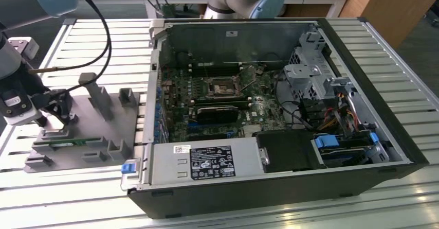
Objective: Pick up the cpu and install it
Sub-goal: 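Pick up the cpu and move it towards the insertion slot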
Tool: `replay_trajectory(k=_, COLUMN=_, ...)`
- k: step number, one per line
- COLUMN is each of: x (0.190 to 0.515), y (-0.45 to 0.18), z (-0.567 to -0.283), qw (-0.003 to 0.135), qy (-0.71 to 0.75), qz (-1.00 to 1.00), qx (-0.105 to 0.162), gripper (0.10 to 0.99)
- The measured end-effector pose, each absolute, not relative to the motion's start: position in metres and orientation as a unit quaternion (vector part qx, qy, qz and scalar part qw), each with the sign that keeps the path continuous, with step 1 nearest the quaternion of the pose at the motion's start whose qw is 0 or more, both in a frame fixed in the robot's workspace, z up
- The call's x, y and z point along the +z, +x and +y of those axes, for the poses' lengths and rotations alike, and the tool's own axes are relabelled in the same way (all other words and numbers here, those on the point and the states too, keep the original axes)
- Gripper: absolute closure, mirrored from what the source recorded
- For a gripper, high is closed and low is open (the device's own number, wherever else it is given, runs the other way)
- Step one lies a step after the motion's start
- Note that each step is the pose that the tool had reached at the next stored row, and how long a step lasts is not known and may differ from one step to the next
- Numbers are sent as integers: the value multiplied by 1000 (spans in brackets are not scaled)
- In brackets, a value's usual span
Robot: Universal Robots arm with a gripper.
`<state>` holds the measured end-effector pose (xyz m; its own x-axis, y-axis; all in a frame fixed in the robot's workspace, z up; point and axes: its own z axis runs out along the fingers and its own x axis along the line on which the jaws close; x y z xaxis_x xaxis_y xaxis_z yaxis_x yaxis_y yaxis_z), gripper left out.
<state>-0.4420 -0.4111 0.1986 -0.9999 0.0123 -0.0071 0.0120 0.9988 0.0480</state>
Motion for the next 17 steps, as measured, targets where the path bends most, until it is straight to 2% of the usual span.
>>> replay_trajectory(k=17, x=215, y=-442, z=-411, qw=4, qy=6, qz=1000, qx=29, gripper=557)
